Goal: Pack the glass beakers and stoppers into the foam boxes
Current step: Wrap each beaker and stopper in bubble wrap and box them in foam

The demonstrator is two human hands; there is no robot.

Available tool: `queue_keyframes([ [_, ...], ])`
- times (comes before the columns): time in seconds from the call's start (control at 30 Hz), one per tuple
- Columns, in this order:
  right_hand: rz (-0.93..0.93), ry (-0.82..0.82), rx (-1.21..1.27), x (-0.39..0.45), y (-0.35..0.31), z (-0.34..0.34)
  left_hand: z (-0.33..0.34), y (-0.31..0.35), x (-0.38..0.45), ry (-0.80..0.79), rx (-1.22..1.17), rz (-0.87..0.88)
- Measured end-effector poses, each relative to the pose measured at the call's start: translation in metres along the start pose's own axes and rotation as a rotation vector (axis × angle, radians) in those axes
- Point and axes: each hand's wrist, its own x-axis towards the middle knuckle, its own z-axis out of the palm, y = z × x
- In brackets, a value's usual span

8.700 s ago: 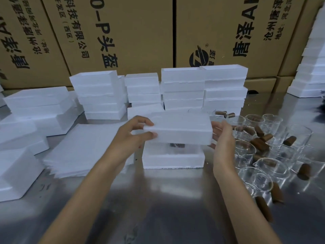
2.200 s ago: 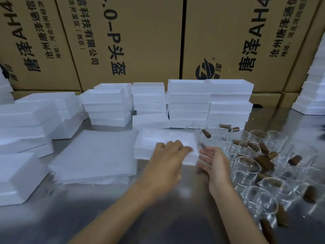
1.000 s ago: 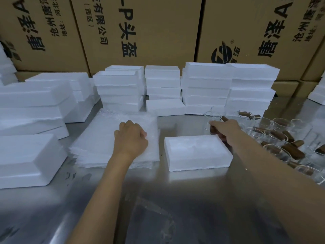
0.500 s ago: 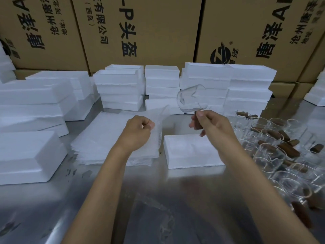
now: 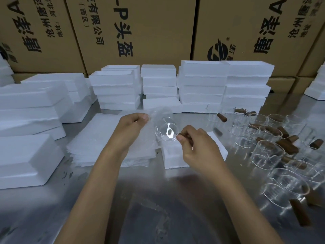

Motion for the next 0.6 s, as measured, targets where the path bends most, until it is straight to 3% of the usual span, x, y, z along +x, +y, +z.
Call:
queue_keyframes([
  [0.2, 0.035, 0.055, -0.022, -0.001, -0.001, 0.007, 0.019, 0.014, -0.014, -0.118, 0.052, 0.098],
  [0.4, 0.336, 0.112, 0.486, 0.007, -0.002, -0.001, 0.042, 0.030, -0.030, -0.150, 0.143, 0.322],
  [0.6, 0.411, 0.018, 0.714, 0.008, 0.001, -0.015, 0.046, 0.033, -0.036, -0.176, 0.079, 0.361],
])
